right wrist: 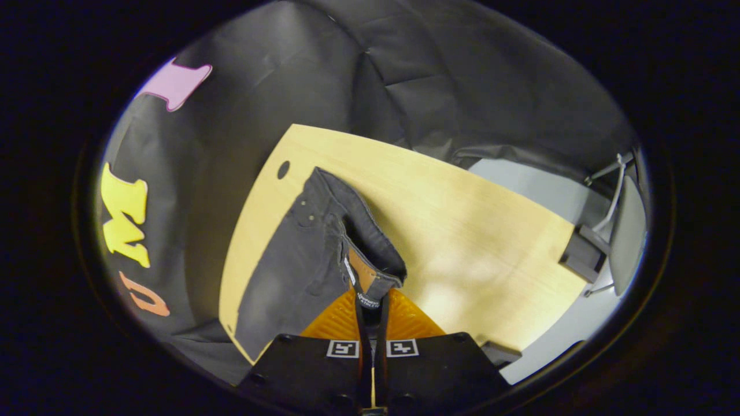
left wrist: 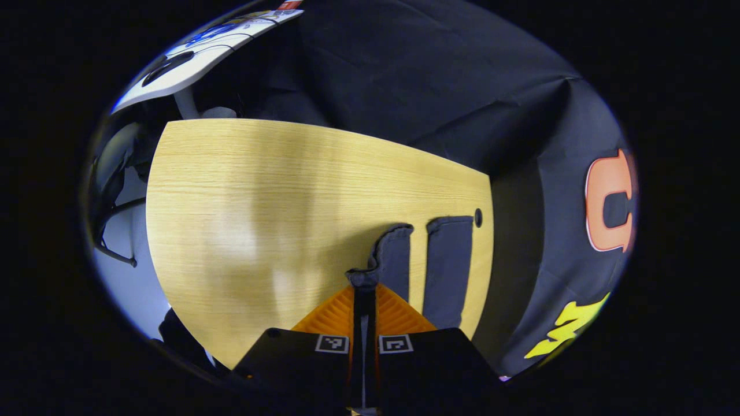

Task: Grasp the waist and the cuffs of the jeans and fold them to make the two legs overlap; first hold the waist and fold one-third of the jeans toward the cuffs, then hold the cuffs and fold the remaining one-third in the same direction to finish folding.

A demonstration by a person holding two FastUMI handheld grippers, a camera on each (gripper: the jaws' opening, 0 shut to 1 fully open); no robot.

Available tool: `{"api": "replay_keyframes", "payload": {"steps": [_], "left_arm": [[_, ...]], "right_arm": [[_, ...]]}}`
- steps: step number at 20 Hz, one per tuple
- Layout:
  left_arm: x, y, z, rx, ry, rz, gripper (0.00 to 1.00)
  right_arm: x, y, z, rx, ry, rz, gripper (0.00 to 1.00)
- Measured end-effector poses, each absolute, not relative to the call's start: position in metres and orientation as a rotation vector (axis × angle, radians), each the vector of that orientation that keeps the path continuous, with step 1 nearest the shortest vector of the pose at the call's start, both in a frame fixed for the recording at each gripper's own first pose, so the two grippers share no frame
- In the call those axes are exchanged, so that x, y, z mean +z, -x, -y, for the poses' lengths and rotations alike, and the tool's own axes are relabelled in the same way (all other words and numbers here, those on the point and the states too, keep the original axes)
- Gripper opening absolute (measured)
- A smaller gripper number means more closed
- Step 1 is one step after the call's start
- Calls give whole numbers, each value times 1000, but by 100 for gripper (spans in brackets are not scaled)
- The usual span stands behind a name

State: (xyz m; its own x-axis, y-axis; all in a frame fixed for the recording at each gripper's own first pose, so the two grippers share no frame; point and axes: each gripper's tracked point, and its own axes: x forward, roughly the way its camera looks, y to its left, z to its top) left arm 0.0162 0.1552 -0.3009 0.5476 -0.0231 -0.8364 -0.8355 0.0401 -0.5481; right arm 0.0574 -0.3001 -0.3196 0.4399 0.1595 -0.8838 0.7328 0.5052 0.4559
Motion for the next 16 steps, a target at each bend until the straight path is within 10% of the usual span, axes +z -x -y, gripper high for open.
{"api": "replay_keyframes", "payload": {"steps": [16], "left_arm": [[-281,-193,-180,885,1466,-953,5]], "right_arm": [[-293,-230,305,-382,-1328,-1161,2]]}}
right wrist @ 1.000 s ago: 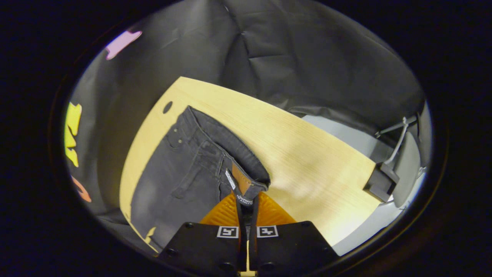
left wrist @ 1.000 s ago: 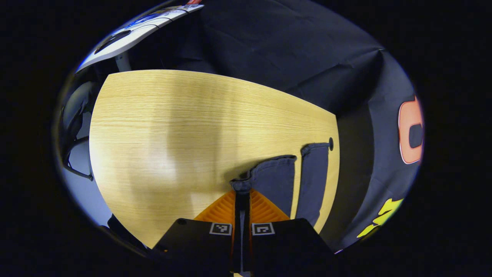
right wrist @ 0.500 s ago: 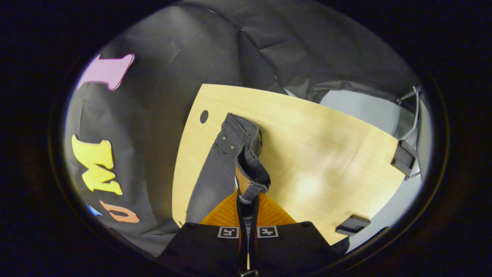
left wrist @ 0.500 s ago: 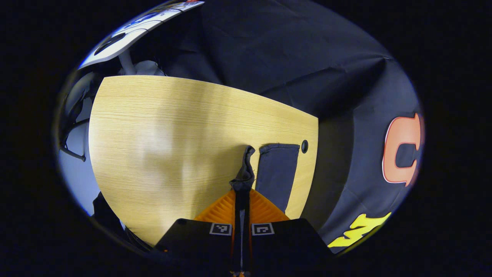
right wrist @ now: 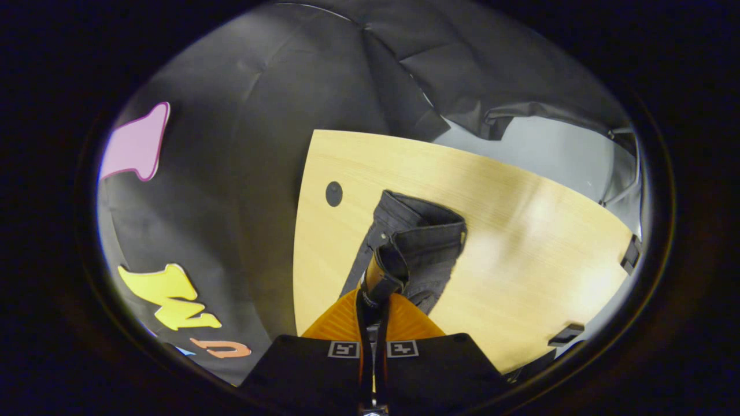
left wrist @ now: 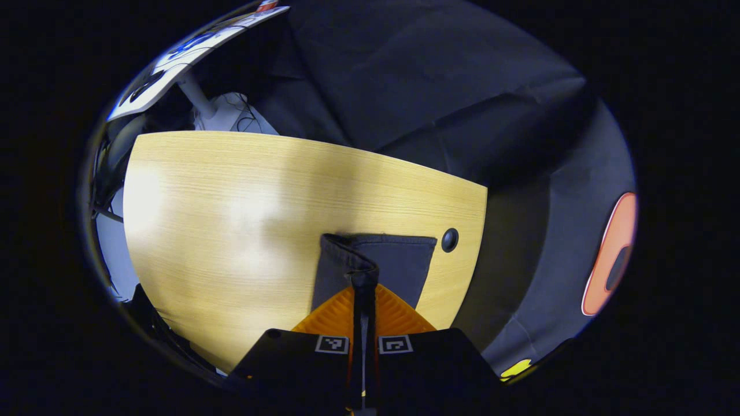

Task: Grasp the waist and the cuffs of the jeans and fold them to make the two legs overlap; first hold the waist and fold one-third of the jeans toward the cuffs, then hold the cuffs and fold the remaining one-third in the same direction to finish folding.

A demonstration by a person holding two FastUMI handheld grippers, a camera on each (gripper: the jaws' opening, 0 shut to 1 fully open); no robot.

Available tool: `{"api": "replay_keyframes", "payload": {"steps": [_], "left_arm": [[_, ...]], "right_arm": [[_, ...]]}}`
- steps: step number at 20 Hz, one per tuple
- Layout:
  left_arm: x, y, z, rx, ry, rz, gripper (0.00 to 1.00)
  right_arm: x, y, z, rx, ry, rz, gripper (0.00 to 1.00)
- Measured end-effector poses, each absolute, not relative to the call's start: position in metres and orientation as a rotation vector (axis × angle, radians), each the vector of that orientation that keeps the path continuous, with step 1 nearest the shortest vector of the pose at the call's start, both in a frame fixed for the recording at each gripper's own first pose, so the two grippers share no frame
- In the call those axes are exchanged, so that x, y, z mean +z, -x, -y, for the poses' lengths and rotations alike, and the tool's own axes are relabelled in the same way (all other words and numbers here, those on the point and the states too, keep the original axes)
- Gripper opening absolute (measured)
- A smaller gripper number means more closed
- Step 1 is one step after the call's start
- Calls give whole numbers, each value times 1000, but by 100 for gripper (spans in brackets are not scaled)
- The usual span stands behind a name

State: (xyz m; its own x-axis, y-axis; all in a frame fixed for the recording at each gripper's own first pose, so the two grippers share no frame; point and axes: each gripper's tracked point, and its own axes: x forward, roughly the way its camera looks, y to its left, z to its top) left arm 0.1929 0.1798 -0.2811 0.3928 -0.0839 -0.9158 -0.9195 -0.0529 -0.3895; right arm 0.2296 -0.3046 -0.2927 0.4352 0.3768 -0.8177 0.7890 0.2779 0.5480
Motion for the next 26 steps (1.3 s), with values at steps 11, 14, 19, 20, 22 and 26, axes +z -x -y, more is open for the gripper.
{"api": "replay_keyframes", "payload": {"steps": [11,14,19,20,22,26], "left_arm": [[-349,-293,-161,766,1388,-1042,5],[-358,-303,-159,742,1367,-1055,0],[-365,-304,-155,707,1335,-1094,13],[-364,-303,-153,702,1329,-1103,23],[-357,-302,-150,685,1331,-1117,61],[-323,-293,-152,652,1311,-1071,96]], "right_arm": [[-356,-279,304,-386,-1307,-1202,2],[-368,-285,302,-387,-1310,-1193,3],[-370,-282,300,-370,-1308,-1152,17],[-365,-284,301,-365,-1319,-1130,19],[-354,-284,304,-343,-1303,-1089,31],[-327,-268,309,-303,-1116,-1022,77]]}}
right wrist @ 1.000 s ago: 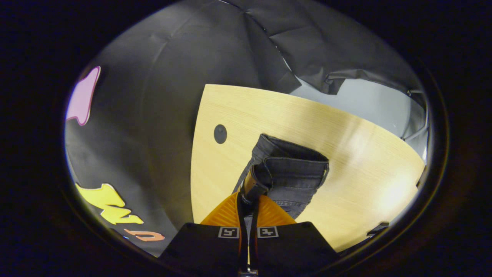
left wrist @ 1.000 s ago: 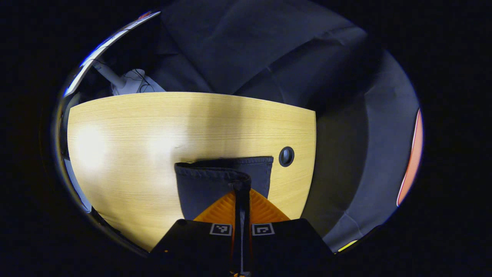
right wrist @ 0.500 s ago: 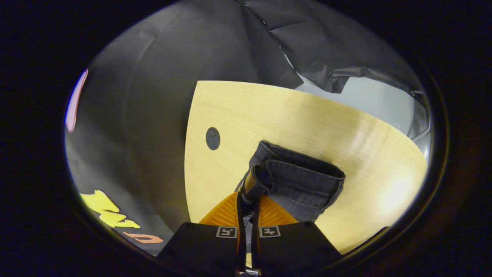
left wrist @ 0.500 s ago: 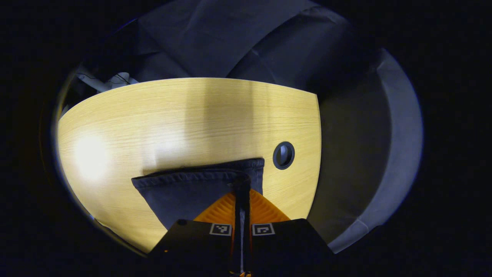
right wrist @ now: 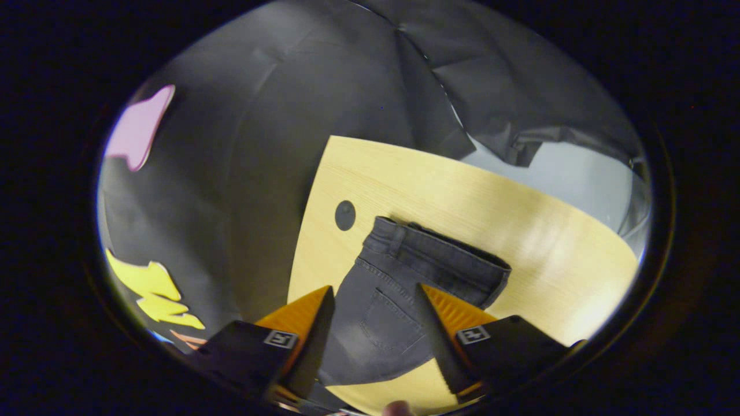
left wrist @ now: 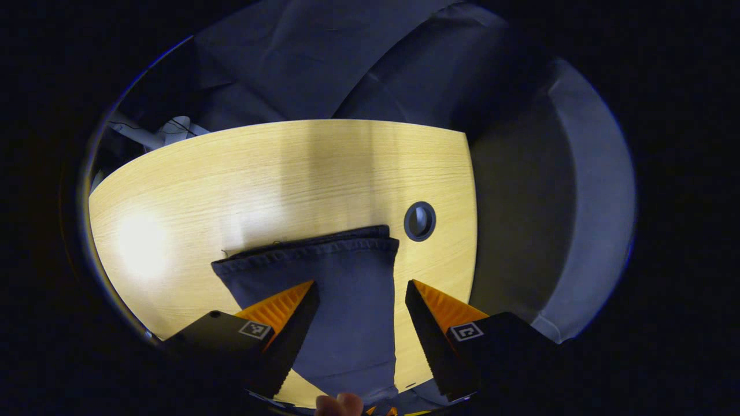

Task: Grasp the waist and the cuffs of the jeans and fold them to make the two legs overlap; first hold the waist and fold one-third of the jeans toward the cuffs, then hold the cuffs and fold the remaining one-third in the same direction to finish folding.

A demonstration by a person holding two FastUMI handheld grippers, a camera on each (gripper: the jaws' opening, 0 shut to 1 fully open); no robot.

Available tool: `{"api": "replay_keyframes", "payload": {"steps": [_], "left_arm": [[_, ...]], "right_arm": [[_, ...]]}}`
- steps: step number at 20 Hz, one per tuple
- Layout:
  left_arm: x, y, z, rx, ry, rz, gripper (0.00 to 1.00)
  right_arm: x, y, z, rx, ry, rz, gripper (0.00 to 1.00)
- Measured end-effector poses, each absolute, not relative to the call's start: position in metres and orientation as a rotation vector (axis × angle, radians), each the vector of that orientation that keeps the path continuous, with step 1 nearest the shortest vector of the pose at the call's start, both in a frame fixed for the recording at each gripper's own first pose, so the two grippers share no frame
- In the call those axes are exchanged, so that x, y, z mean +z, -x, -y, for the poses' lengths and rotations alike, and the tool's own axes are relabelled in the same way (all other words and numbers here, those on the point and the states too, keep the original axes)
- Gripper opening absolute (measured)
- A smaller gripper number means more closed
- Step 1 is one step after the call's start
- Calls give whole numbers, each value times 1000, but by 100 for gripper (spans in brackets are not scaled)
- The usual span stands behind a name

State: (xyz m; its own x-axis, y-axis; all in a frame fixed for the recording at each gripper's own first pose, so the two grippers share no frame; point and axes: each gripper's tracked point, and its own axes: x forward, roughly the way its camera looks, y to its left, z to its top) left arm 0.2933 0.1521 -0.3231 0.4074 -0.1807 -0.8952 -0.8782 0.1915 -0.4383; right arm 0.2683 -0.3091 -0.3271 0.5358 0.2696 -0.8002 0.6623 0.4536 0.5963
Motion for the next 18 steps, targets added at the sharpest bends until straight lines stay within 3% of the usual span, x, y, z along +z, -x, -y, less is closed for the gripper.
{"api": "replay_keyframes", "payload": {"steps": [2,6,10,14,15,18], "left_arm": [[-287,-288,-148,535,1183,-1029,96],[-188,-272,-119,241,873,-814,96],[-127,-225,-66,111,632,-675,97],[-129,-147,0,10,431,-592,97],[-132,-133,14,-8,388,-572,97],[-149,-93,61,-74,339,-582,97]], "right_arm": [[-310,-254,307,-268,-960,-981,96],[-270,-217,290,-211,-664,-815,96],[-250,-148,265,-173,-486,-726,96],[-244,-98,255,-165,-257,-632,95],[-244,-90,253,-162,-219,-619,88],[-254,-74,250,-148,-217,-644,98]]}}
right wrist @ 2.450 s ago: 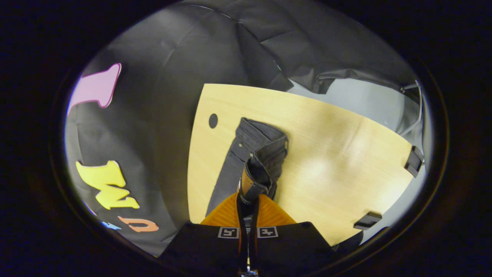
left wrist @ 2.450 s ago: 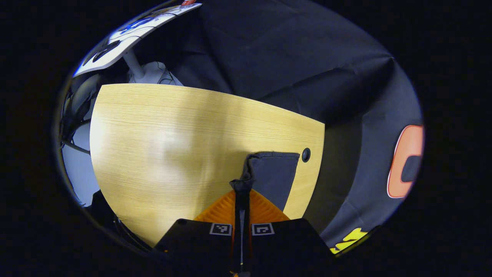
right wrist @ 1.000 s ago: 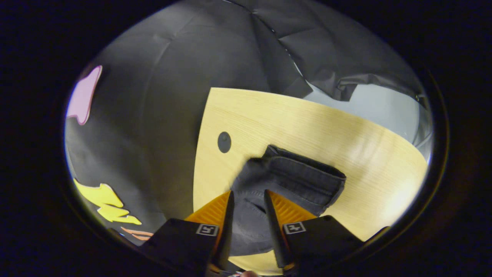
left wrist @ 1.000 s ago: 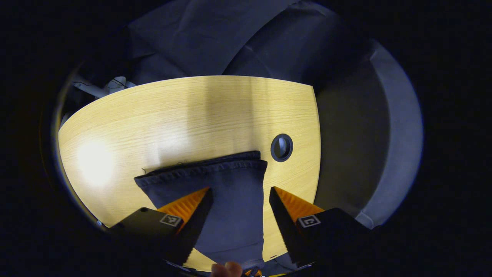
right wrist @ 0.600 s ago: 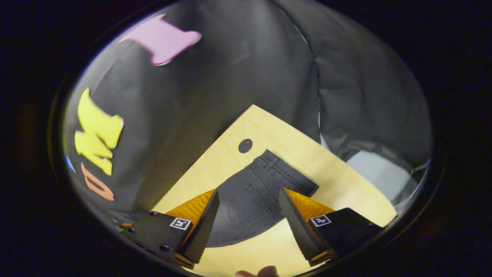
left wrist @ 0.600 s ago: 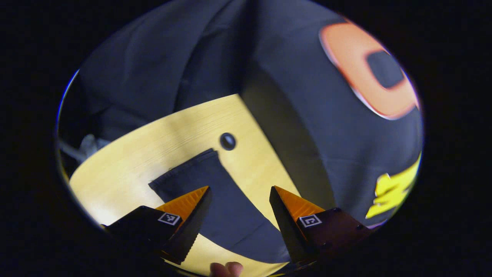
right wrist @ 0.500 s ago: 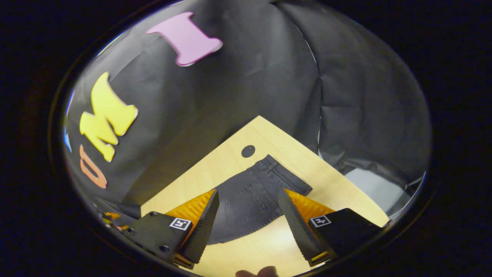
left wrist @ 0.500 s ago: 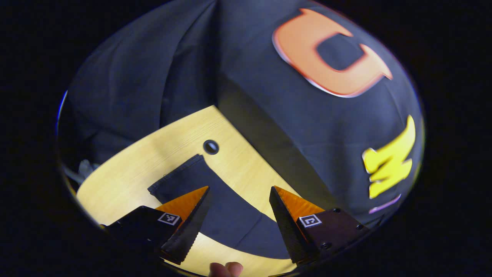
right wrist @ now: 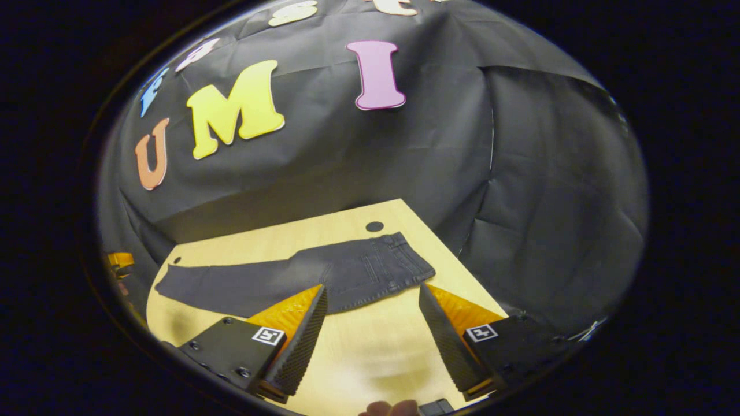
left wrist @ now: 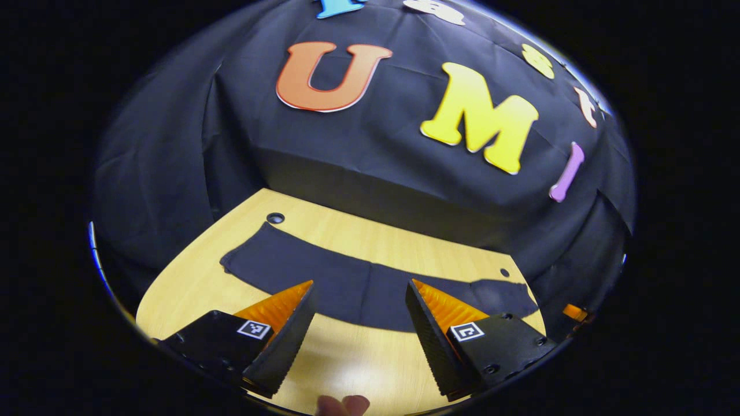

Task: Grasp the waist and the cuffs of the jeans and fold them to make the two legs overlap; first hold the waist and fold one-third of the jeans toward the cuffs, then hold the cuffs and fold the remaining one-third in the same direction to finish folding.

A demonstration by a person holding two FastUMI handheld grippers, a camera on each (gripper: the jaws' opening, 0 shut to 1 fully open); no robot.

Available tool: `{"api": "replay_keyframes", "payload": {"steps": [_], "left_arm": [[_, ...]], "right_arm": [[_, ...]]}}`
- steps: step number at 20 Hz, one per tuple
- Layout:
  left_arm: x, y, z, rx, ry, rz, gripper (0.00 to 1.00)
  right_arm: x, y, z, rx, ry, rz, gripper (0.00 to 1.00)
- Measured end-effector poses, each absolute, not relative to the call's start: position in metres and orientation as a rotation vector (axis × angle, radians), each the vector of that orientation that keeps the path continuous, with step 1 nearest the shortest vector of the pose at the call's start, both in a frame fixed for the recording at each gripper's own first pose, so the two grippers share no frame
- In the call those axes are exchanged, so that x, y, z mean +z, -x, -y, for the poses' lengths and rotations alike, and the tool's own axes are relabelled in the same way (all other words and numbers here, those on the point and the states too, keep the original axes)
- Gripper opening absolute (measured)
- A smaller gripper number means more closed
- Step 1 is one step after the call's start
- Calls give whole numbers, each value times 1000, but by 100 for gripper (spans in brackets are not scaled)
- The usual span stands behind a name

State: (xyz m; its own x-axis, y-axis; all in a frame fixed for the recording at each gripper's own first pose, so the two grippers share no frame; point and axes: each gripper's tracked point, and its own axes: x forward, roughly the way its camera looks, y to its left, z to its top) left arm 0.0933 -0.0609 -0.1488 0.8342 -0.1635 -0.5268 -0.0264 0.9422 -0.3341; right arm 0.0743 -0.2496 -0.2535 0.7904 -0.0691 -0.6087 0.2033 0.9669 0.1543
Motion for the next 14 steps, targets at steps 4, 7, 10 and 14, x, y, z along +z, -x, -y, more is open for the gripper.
{"api": "replay_keyframes", "payload": {"steps": [4,7,10,14], "left_arm": [[-156,-58,83,-68,271,-585,97],[-145,-48,90,-31,203,-552,97],[-139,-49,95,1,169,-551,97],[-139,-55,100,39,129,-583,97]], "right_arm": [[-286,-78,276,-193,-338,-702,98],[-321,-108,303,-245,-416,-719,98],[-362,-148,317,-288,-496,-740,98],[-401,-181,335,-364,-562,-769,98]]}}
